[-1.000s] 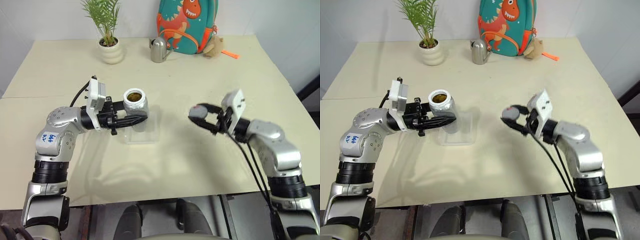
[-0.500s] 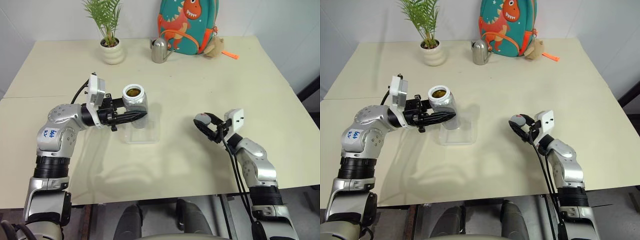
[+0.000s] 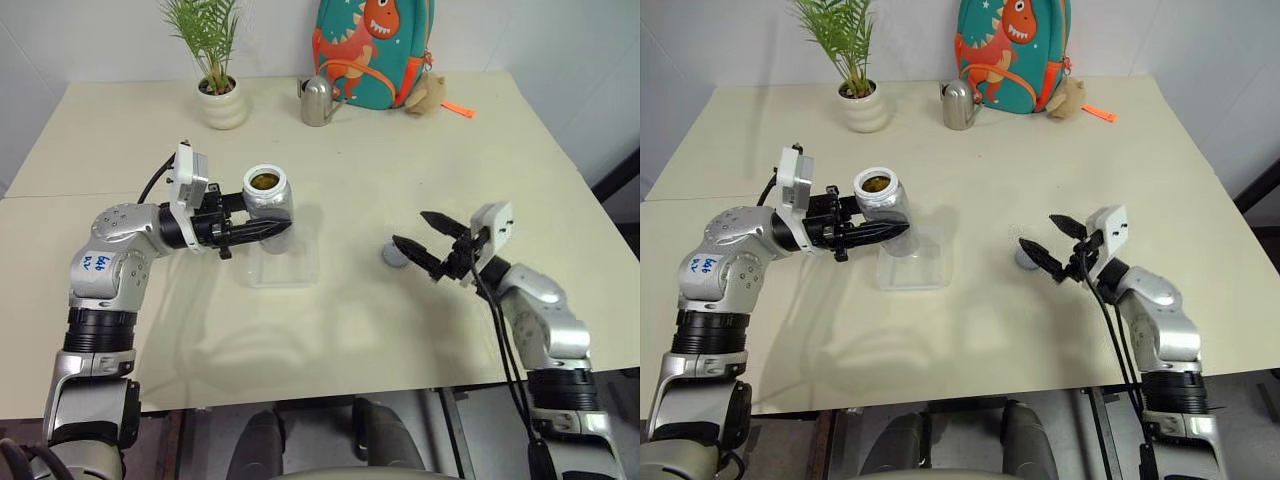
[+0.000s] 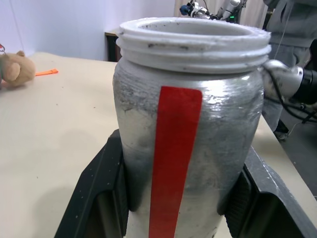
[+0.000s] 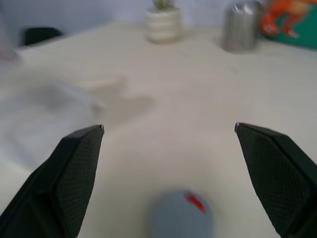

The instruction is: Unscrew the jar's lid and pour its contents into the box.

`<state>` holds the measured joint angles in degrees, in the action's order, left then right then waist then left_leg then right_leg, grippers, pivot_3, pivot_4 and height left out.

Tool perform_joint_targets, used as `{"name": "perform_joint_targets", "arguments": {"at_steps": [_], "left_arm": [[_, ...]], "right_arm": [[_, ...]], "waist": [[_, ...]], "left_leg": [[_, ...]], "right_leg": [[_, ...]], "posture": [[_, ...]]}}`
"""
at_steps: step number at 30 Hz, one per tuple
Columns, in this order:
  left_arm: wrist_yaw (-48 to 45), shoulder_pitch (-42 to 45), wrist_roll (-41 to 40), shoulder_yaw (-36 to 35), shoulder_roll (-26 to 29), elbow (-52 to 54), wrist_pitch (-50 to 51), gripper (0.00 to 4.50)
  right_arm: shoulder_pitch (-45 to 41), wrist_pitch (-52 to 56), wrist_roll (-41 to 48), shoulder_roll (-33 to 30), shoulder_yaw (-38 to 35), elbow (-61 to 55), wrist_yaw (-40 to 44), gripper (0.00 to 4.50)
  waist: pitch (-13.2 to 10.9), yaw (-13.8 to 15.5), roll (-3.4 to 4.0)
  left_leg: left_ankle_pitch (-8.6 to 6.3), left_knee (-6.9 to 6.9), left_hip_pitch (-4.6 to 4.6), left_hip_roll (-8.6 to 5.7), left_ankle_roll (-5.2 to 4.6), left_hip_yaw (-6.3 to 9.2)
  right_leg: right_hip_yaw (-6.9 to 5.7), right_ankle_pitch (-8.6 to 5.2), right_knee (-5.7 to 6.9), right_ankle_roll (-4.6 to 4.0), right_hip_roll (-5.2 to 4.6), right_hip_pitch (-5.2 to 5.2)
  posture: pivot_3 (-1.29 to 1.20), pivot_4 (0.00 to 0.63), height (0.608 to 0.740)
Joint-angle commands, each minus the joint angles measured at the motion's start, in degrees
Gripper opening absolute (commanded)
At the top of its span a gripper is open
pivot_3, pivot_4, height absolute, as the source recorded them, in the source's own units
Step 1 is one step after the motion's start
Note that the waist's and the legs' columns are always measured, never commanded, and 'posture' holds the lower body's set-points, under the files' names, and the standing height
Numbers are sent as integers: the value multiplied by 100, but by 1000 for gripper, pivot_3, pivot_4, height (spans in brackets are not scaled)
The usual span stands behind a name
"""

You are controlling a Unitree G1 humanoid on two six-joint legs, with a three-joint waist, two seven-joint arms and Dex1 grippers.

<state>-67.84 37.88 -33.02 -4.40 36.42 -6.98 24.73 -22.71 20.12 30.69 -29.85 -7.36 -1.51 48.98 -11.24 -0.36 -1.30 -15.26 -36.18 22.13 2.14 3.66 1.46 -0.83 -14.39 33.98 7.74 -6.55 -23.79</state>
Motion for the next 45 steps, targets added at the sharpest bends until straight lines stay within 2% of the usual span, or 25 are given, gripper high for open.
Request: {"name": "perform_joint_targets", "arguments": {"at_steps": [1,8,13,16,20,24,29,33,36,40,45], "left_arm": [[-271,252,46,-107,328,-106,-20,1941],[61,706,939,70,705,-962,-391,1941],[1044,724,1981,191,661,-1009,-1419,1941],[1741,635,2793,362,586,-927,-2715,1941],[3133,653,3871,449,449,-1023,-4071,1941],[4271,578,5086,699,598,-1234,-5811,1941],[6960,994,7585,1288,1035,-1957,-7133,1941],[8798,1407,9155,1970,1295,-2243,-7367,1941],[9824,1659,9957,2433,1415,-2359,-7321,1941],[10911,1973,10933,3032,1505,-2401,-6882,1941],[11851,2345,11757,3628,1587,-2604,-6339,1941]], "right_arm": [[-309,525,416,-412,27,-678,436,4465],[-855,1574,1074,-971,420,-1702,1036,4465],[-824,1466,827,-898,490,-1732,840,4465],[-719,1374,684,-888,516,-1713,790,4465],[-685,1329,611,-794,483,-1700,670,4465],[-691,1298,561,-712,470,-1655,587,4465],[-733,1220,494,-595,506,-1577,514,4465],[-746,1213,448,-498,531,-1582,467,4465],[-729,1214,432,-460,535,-1607,435,4465],[-693,1209,416,-382,536,-1641,353,4465],[-659,1203,401,-317,549,-1670,288,4465]], "waist": [[0,12,0],[0,30,-1],[0,42,-2],[0,45,-2],[0,52,-2],[0,35,-2],[0,39,-2],[1,84,-3],[1,140,-3],[1,177,-3],[1,177,-3]], "left_leg": [[0,1,-1,0,-1,0],[-3,0,4,0,-5,0],[-5,0,7,0,-7,-1],[-5,1,9,0,-6,-2],[-5,-1,9,0,-6,-9],[-5,-1,5,0,-6,-17],[-5,-1,0,0,-6,-24],[-6,-3,3,0,-6,-30],[-8,0,5,0,-8,-34],[-13,0,6,0,-10,-38],[-14,0,7,0,-11,-40]], "right_leg": [[0,0,-1,0,0,0],[-3,0,-9,1,-1,2],[-4,1,-14,3,-1,1],[-3,1,-16,3,-2,0],[-2,3,-16,7,-2,0],[3,5,-15,10,-3,0],[7,7,-12,13,-3,-1],[10,13,-15,21,-5,-1],[12,14,-21,23,-5,-2],[13,13,-23,24,-4,-4],[14,13,-21,24,-4,-7]], "posture": [[0,150,740],[0,150,740],[0,150,740],[0,150,740],[0,150,740],[0,150,740],[0,150,740],[0,150,740],[0,150,740],[0,150,740],[0,150,740]]}}
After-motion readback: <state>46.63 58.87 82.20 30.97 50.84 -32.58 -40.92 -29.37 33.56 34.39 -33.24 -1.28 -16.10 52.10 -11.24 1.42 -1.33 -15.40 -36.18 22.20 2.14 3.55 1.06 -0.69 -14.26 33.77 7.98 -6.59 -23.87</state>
